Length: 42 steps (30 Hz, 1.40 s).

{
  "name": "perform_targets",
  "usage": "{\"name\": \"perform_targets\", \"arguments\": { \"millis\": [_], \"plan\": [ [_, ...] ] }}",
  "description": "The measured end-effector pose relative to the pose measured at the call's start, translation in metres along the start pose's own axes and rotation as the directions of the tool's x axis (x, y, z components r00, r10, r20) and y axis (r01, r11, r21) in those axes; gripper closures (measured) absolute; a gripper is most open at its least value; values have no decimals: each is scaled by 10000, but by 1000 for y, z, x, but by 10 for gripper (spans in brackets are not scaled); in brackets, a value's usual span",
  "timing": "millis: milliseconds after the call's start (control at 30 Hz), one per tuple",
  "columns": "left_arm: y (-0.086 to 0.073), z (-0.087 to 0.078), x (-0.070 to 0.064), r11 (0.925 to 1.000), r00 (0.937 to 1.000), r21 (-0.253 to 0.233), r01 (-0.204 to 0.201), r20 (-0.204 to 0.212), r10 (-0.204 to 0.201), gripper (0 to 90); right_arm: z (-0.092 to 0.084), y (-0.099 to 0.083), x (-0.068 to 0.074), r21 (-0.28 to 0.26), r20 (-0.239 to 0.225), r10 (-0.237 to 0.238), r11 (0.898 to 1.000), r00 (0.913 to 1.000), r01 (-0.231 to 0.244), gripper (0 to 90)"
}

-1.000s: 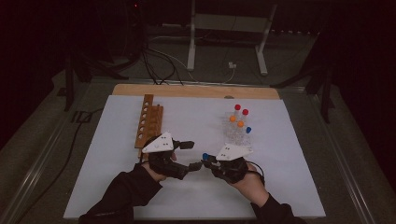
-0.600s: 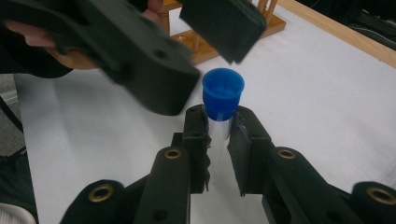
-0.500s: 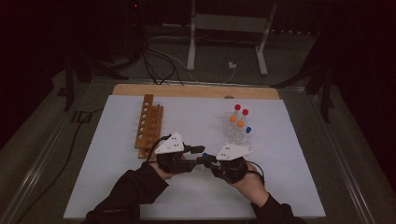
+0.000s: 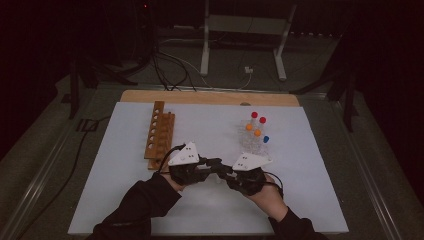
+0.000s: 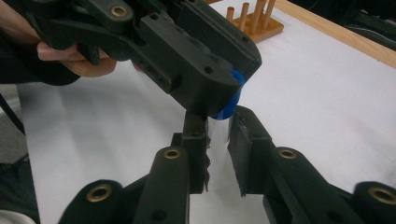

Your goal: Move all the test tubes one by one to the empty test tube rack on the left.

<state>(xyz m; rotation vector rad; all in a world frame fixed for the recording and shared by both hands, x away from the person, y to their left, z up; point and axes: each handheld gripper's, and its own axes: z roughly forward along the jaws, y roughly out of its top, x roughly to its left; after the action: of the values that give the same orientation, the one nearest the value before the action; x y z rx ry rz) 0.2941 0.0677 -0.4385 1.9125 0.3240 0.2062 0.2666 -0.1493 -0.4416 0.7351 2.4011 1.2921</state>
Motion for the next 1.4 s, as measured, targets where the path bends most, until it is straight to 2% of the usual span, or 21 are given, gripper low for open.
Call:
{"name": "perform_targets", "arguments": {
  "millis": [33,67,100,133,167,233,267,300,333,367,500,533,633,733,800,900,933,1167,1333,1400],
  "plan": [
    [0,0,0,10000,10000,8,-57,-28,57,775,-1,0,0,-75,22,-1,10000,10000,1,690],
    [1,-1,-1,10000,9999,7,-80,-64,81,775,-1,0,0,-75,22,-1,10000,10000,1,690],
    [1,-1,0,9999,9999,30,-114,-80,114,776,-3,1,-2,-251,23,158,9996,9999,-158,582],
    [1,-2,1,10000,9999,12,-93,-118,93,776,-4,1,-3,-311,75,187,9993,9998,-185,531],
    [2,-4,2,10000,9999,-15,-58,-147,58,776,-4,1,-3,-311,75,187,9993,9998,-185,531],
    [3,-7,5,9999,9995,16,-100,-295,101,776,-9,2,-8,-539,121,336,9980,9994,-329,420],
    [4,-9,7,10000,9995,-24,-45,-318,44,776,-9,2,-8,-539,121,336,9980,9994,-329,420],
    [5,-11,9,10000,9992,-60,-21,-398,18,776,-11,1,-10,-701,76,411,9967,9991,-404,342],
    [6,-13,11,10000,9988,-88,-29,-493,25,776,-11,1,-10,-701,76,411,9967,9991,-404,342],
    [7,-15,13,9999,9984,-163,44,-555,-53,776,-12,1,-11,-760,83,413,9963,9991,-406,253],
    [10,-25,25,9996,9954,-287,36,-959,-63,777,-14,0,-13,-963,28,511,9941,9987,-506,165],
    [12,-30,32,9996,9930,-288,53,-1176,-87,776,-15,-1,-15,-1029,-30,617,9928,9981,-617,134],
    [13,-34,38,9995,9903,-281,110,-1384,-148,777,-16,-2,-16,-1100,-87,806,9906,9967,-811,125],
    [16,-40,48,9993,9857,-312,222,-1665,-271,777,-18,-2,-21,-1303,-424,1124,9846,9928,-1170,85],
    [18,-44,54,9994,9816,-272,191,-1893,-239,777,-18,-2,-23,-1404,-518,1010,9843,9935,-1074,32],
    [22,-51,64,9992,9750,-351,204,-2203,-276,777,-18,-3,-23,-1318,-518,1003,9856,9936,-1064,32],
    [23,-53,67,9991,9729,-374,196,-2297,-277,777,-17,-4,-24,-1361,-756,1043,9841,9917,-1139,22],
    [33,-68,90,9982,9545,-546,249,-2956,-400,777,-16,-4,-23,-1298,-710,1021,9853,9922,-1107,20],
    [42,-78,109,9982,9358,-560,230,-3502,-412,777,-18,-3,-23,-1397,-717,1028,9838,9921,-1120,20],
    [45,-83,119,9983,9254,-521,258,-3766,-435,777,-18,-3,-23,-1387,-696,1025,9841,9923,-1113,20]
  ]
}}
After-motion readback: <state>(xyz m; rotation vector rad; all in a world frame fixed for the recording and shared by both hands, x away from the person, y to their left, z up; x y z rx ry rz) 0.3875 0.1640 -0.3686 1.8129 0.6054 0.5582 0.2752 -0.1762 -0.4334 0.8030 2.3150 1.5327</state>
